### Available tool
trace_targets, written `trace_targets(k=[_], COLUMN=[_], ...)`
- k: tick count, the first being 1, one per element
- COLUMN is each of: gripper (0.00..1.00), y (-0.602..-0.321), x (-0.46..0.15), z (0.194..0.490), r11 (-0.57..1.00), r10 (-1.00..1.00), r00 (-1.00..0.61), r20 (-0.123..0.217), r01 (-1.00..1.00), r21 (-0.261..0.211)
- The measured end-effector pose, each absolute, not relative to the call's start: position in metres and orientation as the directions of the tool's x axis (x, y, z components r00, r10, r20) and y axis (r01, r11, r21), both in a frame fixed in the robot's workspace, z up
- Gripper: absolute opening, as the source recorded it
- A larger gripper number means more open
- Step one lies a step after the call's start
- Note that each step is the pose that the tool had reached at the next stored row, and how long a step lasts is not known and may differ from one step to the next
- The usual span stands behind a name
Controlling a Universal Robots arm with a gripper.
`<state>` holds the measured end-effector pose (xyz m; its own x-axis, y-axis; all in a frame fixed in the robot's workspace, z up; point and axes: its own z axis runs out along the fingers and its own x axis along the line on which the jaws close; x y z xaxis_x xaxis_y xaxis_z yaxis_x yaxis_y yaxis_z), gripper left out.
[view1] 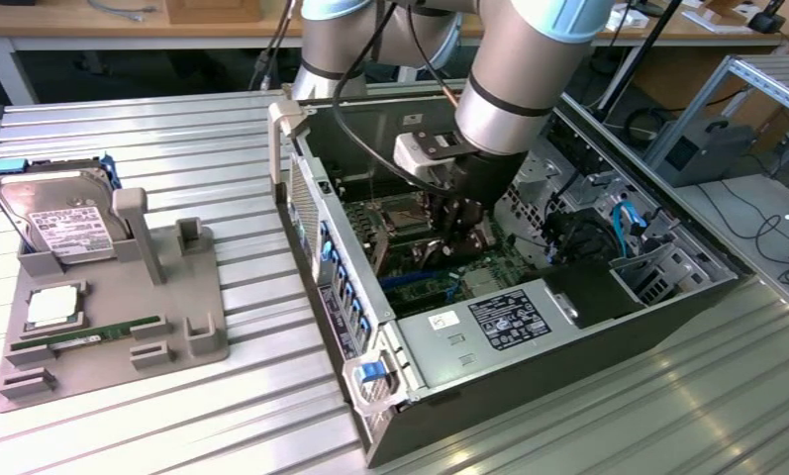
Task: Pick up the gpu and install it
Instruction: 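Insert the gpu into the slot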
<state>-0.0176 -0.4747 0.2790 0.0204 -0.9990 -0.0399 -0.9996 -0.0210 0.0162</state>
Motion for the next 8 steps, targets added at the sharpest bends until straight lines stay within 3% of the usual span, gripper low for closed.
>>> trace_targets(k=[3, 5, 8], gripper=[0.27, 0.27, 0.27], y=[-0.4752, -0.4752, -0.4752], x=[-0.0177, -0.0177, -0.0225], z=[0.2790, 0.2790, 0.2789], r11=[-0.022, -0.022, -0.018], r10=[-0.996, -0.996, -0.999], r00=[0.020, 0.020, 0.017], r20=[-0.090, -0.090, -0.046], r01=[-1.000, -1.000, -1.000], r21=[0.015, 0.015, 0.011])
